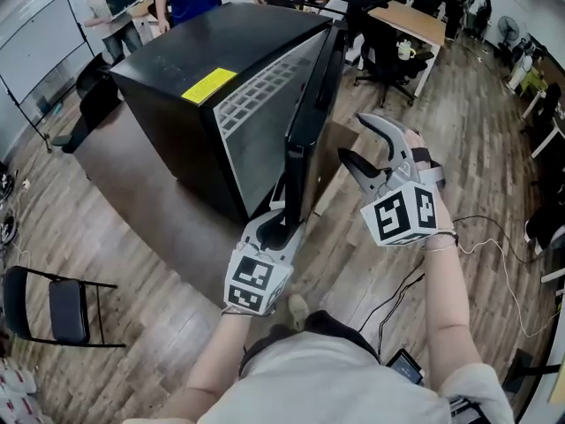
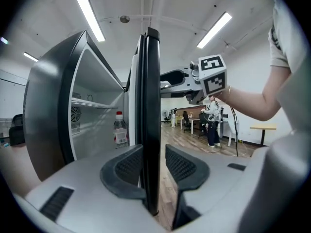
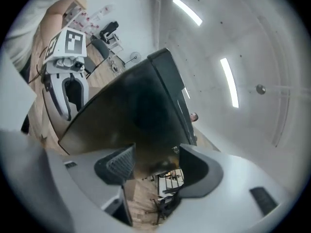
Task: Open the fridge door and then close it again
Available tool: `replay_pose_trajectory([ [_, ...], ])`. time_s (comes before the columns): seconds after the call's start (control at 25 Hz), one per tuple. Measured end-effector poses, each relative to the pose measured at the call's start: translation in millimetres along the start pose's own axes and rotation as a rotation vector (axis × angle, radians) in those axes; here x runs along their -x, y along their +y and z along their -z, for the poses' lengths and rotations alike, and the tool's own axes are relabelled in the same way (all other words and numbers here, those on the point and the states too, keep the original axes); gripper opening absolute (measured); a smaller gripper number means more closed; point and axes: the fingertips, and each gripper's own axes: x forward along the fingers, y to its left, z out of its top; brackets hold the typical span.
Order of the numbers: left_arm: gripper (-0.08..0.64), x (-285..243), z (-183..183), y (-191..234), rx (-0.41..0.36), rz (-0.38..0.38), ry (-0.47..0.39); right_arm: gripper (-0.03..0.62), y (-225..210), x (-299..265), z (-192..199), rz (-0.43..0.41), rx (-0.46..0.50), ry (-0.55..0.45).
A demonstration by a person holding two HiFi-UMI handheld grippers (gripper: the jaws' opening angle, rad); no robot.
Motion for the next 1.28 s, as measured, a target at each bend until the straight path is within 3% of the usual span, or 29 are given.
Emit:
replay_pose_trajectory([
  [0.12, 0.129, -1, 0, -12, -0.030, 0.045, 0.003, 0.261, 14, 17, 5, -0.020, -0.125, -0.014],
  [0.28, 0.129, -4, 1, -27, -0.061, 0.091, 0.001, 0.253, 32, 36, 1, -0.058, -0.368, -0.085],
  [0.48, 0.129, -12, -1, -46, -0.096, 0.160, 0.004, 0.249, 55, 52, 10, -0.081, -0.503, -0.080],
  [0.68, 0.129, -22, -4, -66, -0.120, 0.223, 0.008, 0.243, 73, 68, 13, -0.098, -0.736, -0.135],
  [0.76, 0.129, -26, -3, -69, -0.129, 0.240, 0.011, 0.202, 79, 69, 16, -0.100, -0.811, -0.146],
  [1.0, 0.129, -35, -4, -79, -0.140, 0.294, 0.010, 0.198, 82, 77, 29, -0.050, -0.941, -0.151],
  [1.28, 0.129, -44, -2, -102, -0.154, 0.363, 0.018, 0.246, 93, 92, 40, -0.004, -1.002, -0.133],
])
